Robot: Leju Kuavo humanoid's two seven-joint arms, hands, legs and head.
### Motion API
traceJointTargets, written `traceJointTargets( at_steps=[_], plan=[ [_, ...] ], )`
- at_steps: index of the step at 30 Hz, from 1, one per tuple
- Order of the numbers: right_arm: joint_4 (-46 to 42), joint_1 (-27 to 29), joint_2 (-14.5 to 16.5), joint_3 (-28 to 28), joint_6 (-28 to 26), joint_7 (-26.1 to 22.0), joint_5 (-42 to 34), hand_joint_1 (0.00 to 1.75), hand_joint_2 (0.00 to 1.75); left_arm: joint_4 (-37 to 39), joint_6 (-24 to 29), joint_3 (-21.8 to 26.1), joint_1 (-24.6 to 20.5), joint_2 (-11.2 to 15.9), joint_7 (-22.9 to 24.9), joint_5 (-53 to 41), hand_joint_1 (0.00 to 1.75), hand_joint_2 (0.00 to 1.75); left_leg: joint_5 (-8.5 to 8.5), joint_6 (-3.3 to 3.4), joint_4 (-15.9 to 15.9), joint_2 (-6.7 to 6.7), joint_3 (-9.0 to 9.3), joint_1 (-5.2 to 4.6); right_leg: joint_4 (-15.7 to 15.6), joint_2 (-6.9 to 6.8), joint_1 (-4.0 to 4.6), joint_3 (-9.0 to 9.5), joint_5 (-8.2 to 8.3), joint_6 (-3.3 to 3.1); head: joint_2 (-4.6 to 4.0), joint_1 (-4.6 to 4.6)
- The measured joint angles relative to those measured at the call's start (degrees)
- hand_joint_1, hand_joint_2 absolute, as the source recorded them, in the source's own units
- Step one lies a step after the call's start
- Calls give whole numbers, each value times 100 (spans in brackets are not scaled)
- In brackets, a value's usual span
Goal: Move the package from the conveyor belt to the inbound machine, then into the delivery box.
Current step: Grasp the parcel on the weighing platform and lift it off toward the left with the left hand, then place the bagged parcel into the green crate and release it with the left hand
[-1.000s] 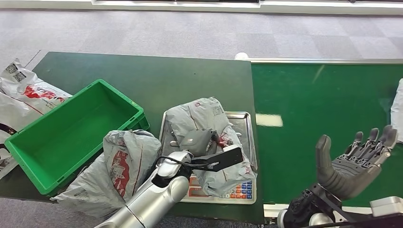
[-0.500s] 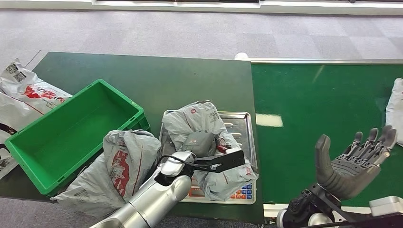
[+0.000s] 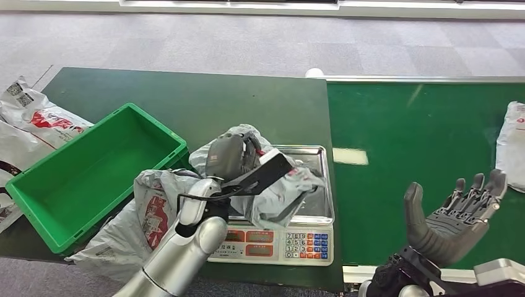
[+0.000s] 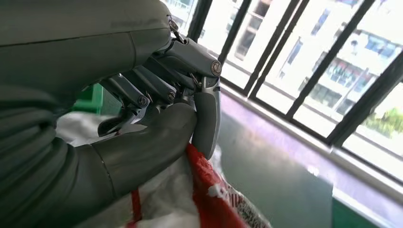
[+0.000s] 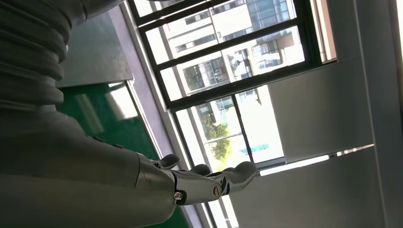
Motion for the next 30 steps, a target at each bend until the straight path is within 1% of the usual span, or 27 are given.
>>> traceJointTargets(
  at_steps=[2, 4, 6, 9, 10, 15, 23, 30],
  plan=[
    [-25, 34, 3, -1, -32, 4, 10, 0, 175, -548, -31, 244, 47, 89, -91, 50, 175, 175, 0, 0, -1, 0, 0, 1, 0, -1, 0, 0, 0, 0, 0, 0],
    [-42, 64, 5, -3, -54, 5, 7, 0, 175, -967, -33, 413, 91, 154, -189, 157, 87, 175, 0, 0, -1, 0, 0, 1, 0, -1, -1, 0, 0, 0, 0, 0],
    [-46, 83, -3, -4, -62, -9, -50, 0, 175, -1239, -189, 495, 120, 207, -216, 357, 0, 175, 0, 0, -1, 0, 0, 1, 0, -1, -3, 1, 0, 0, 0, 0],
    [-28, 80, -54, -4, -69, -56, -217, 0, 175, -1420, -785, 522, 196, 276, -165, 816, 0, 175, 0, 0, 0, -1, 0, 0, 0, -1, -6, 2, 0, 1, 0, 0],
    [-17, 76, -71, -3, -68, -73, -258, 0, 175, -1429, -912, 521, 231, 290, -168, 923, 0, 175, 0, 0, 0, -1, 0, -1, 0, 0, -7, 2, 1, 1, 0, 1],
    [27, 52, -136, -3, -68, -60, -324, 0, 175, -1363, -1321, 498, 310, 334, -129, 1249, 0, 175, 0, 0, 2, -1, 1, -1, 0, 0, -7, 1, 1, 2, 0, -1],
    [59, 71, -229, -2, -68, -9, -387, 0, 175, -574, -1476, 154, 358, 320, -190, 1184, 0, 175, 0, 0, 1, 0, 0, 0, 0, 3, -5, -4, 1, 2, 0, -1],
    [73, 75, -290, 28, -68, 26, -421, 0, 175, -107, -1873, -167, 393, 269, -37, 1013, 0, 175, 0, 0, 1, 0, -1, 0, 0, 5, -6, -5, 1, 2, 0, 0]
  ],
)
